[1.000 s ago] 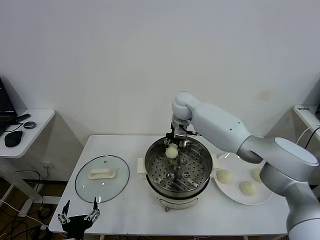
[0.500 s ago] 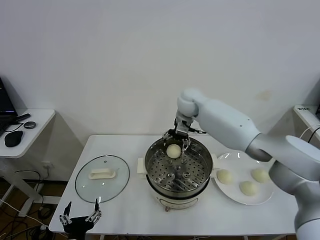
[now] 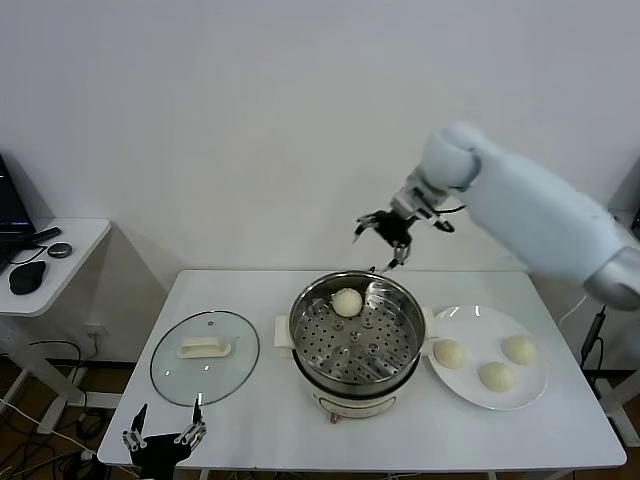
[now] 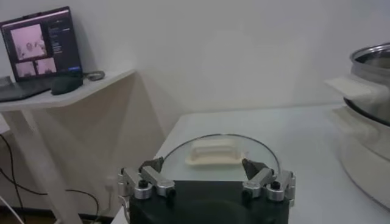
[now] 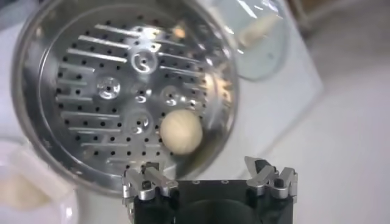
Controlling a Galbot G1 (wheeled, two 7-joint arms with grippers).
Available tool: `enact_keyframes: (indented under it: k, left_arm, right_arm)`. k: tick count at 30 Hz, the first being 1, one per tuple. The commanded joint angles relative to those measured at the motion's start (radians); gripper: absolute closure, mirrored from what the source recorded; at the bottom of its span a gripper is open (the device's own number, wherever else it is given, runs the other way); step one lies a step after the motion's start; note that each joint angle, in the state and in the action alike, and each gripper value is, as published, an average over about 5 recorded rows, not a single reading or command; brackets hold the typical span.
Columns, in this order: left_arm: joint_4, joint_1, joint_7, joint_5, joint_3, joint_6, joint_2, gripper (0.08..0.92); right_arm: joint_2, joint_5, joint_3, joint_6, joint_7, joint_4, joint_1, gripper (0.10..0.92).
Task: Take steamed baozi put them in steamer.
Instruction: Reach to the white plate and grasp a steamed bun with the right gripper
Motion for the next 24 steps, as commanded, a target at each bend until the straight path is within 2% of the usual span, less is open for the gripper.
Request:
enact_keyframes:
  k: [1,8,14,24]
  left_arm:
    - [-0.003,0.000,0.002,-0.001,0.001,0.001,0.004,0.177]
    - [-0.007,0.009,0.003,-0.002,-0.003,0.002,0.016,0.177]
    - [-0.006,0.023,0.002,-0.002,-0.013,0.002,0.017,0.177]
    - [0.002,0.019,0.007,0.000,-0.018,0.008,0.014,0.177]
  right_arm:
    - [-0.182,0.098,0.008,-0.336,0.017,0.070,0.013,0.203]
    - [-0.306,0.003,0.089,-0.440,0.050,0.158,-0.204,0.203]
    - [-0.278,-0.173,0.189,-0.424,0.081,0.107,-0.408,0.203]
    - [-0.197,-0.277,0.208,-0.327,0.030,0.031,-0.508,0.203]
